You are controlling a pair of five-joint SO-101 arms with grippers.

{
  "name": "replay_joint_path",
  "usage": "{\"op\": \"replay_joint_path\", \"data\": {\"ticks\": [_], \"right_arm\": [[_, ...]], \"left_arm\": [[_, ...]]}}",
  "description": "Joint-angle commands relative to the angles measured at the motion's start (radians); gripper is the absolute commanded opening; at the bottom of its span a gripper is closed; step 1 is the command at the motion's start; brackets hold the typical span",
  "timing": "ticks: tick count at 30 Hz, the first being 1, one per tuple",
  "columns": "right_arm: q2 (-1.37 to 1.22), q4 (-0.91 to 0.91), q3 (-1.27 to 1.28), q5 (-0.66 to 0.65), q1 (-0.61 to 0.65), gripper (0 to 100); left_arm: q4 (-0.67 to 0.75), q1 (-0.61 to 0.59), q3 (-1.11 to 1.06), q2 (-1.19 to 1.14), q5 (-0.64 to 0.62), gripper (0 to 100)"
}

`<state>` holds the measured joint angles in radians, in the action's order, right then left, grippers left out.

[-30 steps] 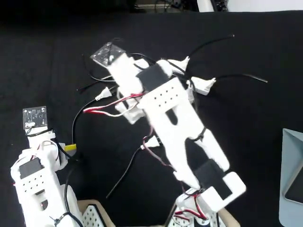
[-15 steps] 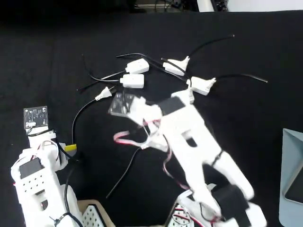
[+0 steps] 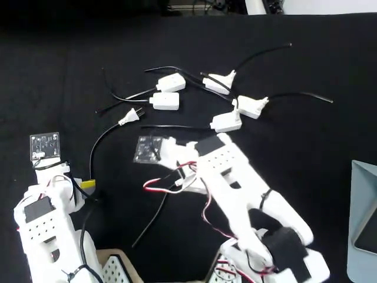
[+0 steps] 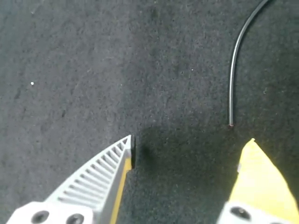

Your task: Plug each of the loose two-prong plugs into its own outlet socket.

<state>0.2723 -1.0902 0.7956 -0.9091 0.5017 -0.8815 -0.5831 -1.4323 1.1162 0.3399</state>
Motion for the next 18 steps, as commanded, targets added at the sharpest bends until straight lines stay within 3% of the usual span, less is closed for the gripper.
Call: {"op": "replay_joint_path", "data": {"ticks": [1,5,10,18], "right_arm": [[-0.024,0.049,-0.021,-0.043,0.021,18.5],[-0.062,0.11,-0.024,-0.072,0.029,18.8],[-0.173,0.121,-0.071,-0.091,0.028,29.9],[-0.321,0.118,-0.143,-0.12,0.028,16.3]], "left_arm": [[0.02,0.008,0.007,0.012,0.005,35],[0.02,0.008,0.007,0.012,0.005,35],[0.02,0.01,0.007,0.012,0.005,35],[0.021,0.024,0.007,0.012,0.005,35]]}}
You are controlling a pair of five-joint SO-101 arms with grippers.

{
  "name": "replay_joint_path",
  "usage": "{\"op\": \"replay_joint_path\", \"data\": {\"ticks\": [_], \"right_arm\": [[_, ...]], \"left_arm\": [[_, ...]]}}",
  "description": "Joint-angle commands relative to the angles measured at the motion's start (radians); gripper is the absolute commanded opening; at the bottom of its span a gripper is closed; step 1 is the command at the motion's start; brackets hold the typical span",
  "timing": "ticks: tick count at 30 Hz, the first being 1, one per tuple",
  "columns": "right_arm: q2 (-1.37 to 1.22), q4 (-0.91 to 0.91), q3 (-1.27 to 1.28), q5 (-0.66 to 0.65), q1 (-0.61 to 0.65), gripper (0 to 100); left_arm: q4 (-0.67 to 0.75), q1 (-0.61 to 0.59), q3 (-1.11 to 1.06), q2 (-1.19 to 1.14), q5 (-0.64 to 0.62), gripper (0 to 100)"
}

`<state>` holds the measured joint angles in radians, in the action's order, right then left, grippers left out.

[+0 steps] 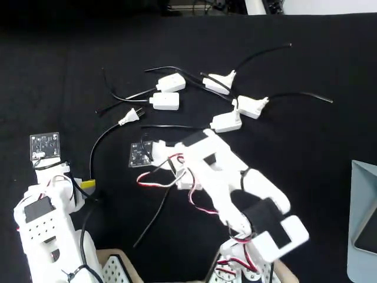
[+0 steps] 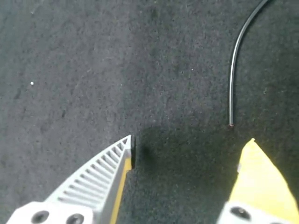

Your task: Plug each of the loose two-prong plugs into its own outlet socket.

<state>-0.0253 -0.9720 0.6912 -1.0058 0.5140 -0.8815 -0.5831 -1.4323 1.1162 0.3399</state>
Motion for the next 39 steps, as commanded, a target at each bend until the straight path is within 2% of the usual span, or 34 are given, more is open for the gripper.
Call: {"op": "replay_joint_path", "data": {"ticks": [1,5,10,18,23,26,30,34,39], "right_arm": [[-0.027,0.0,-0.039,-0.026,0.015,13.8],[-0.025,-0.048,-0.048,-0.026,0.011,1.6],[0.008,-0.129,-0.067,0.0,0.003,1.1],[0.162,-0.106,-0.065,0.281,-0.032,1.1],[0.162,0.074,-0.008,0.554,-0.032,1.1],[0.13,0.184,0.045,0.644,-0.031,1.4],[0.068,0.192,0.027,0.723,-0.031,2.6],[0.036,0.064,-0.051,0.746,-0.032,8.3],[0.035,0.002,-0.125,0.741,-0.032,6.0]], "left_arm": [[0.021,0.027,0.007,0.012,0.005,35],[0.021,0.027,0.005,0.012,0.005,35],[0.021,0.027,0.005,0.012,0.005,35],[0.021,0.027,0.005,0.012,0.005,35],[0.021,0.027,0.005,0.012,0.005,35],[0.021,0.025,0.005,0.012,0.005,35],[0.021,0.025,0.005,0.012,0.005,35],[0.021,0.025,0.005,0.012,0.005,35],[0.021,0.025,0.005,0.012,0.005,35]]}}
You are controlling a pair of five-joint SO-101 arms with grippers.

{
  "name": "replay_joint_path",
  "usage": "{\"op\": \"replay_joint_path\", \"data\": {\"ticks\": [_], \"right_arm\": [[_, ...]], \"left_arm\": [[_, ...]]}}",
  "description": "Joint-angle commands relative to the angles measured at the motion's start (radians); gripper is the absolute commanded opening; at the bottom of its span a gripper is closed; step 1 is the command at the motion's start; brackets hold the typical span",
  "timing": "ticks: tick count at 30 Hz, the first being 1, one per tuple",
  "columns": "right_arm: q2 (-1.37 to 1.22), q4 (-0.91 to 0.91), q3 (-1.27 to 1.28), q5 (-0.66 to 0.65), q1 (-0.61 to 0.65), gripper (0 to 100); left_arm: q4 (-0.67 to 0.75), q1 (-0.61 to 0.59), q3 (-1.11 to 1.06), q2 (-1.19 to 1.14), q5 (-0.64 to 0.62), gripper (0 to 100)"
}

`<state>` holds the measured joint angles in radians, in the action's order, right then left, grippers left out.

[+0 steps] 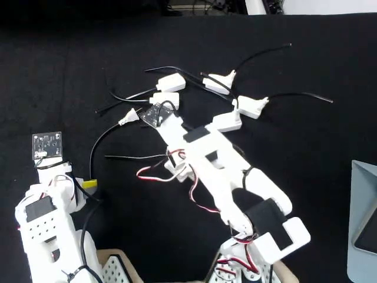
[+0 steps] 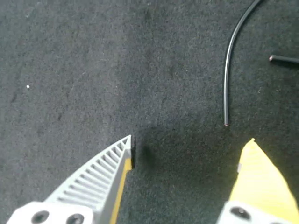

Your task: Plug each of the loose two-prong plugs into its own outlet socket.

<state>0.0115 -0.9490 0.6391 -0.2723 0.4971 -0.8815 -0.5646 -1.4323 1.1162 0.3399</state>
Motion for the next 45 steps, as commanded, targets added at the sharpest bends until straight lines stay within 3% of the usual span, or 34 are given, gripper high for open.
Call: {"op": "replay_joint_path", "data": {"ticks": [1,16,24,33,39,45], "right_arm": [[-0.004,-0.021,-0.076,0.006,-0.015,5.4],[0.005,-0.034,-0.042,-0.098,-0.021,1.1],[0.245,-0.064,-0.042,-0.1,-0.015,1.1],[0.526,-0.066,-0.036,0.178,0.026,1.1],[0.625,-0.044,-0.033,0.356,0.112,1.1],[0.7,0.13,0.108,0.422,0.222,1.1]], "left_arm": [[0.021,0.007,0.005,0.012,0.005,35],[0.021,0.007,0.005,0.012,0.005,35],[0.02,0.012,0.016,0.012,-0.017,35],[0.005,0.073,0.13,0.014,-0.13,35],[-0.112,0.139,0.257,0.014,-0.173,35],[-0.109,0.248,0.329,0.014,-0.299,35]]}}
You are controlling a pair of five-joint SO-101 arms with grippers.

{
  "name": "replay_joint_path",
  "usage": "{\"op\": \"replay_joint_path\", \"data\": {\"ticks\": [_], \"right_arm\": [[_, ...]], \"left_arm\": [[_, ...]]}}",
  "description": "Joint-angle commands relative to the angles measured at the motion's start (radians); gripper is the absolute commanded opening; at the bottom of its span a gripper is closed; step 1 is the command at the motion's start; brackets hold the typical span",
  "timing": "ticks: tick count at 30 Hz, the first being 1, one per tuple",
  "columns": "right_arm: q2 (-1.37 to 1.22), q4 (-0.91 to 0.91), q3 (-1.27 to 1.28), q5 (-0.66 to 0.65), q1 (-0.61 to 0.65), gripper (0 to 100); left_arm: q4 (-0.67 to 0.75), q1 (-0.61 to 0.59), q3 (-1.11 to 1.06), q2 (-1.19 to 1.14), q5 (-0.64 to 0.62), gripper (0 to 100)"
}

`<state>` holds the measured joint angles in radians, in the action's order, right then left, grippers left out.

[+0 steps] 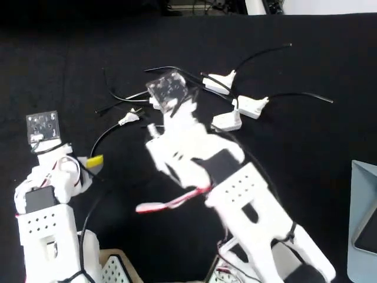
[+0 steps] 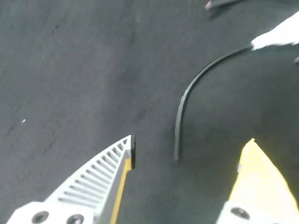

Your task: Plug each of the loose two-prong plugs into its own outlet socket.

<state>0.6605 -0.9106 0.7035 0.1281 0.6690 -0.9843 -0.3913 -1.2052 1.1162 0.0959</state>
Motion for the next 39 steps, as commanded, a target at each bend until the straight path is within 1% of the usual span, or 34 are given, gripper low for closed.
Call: {"op": "replay_joint_path", "data": {"ticks": [1,7,12,15,18,27,29,32,36,39], "right_arm": [[0.065,0.123,0.074,0.023,0.061,1.1],[0.168,0.18,0.182,0.023,0.091,1.1],[0.232,0.18,0.248,0.025,0.127,1.1],[0.248,0.18,0.282,0.025,0.141,1.1],[0.249,0.181,0.305,0.025,0.138,1.1],[0.249,0.222,0.348,0.023,0.135,1.1],[0.249,0.221,0.348,0.023,0.133,1.1],[0.251,0.216,0.348,0.023,0.1,1.1],[0.251,0.222,0.341,0.023,0.005,1.1],[0.251,0.236,0.328,0.025,-0.081,1.1]], "left_arm": [[-0.006,0.093,0.114,0.014,-0.066,35],[0.078,0.186,0.154,0.014,-0.15,35],[0.078,0.3,0.171,0.014,-0.186,35],[0.078,0.341,0.186,0.02,-0.196,35],[0.077,0.372,0.183,0.08,-0.195,35],[-0.13,0.489,0.183,0.364,-0.184,35],[-0.157,0.496,0.183,0.379,-0.157,35],[-0.158,0.461,0.183,0.379,-0.144,35],[-0.147,0.374,0.194,0.379,-0.141,35],[-0.117,0.344,0.183,0.376,-0.077,35]]}}
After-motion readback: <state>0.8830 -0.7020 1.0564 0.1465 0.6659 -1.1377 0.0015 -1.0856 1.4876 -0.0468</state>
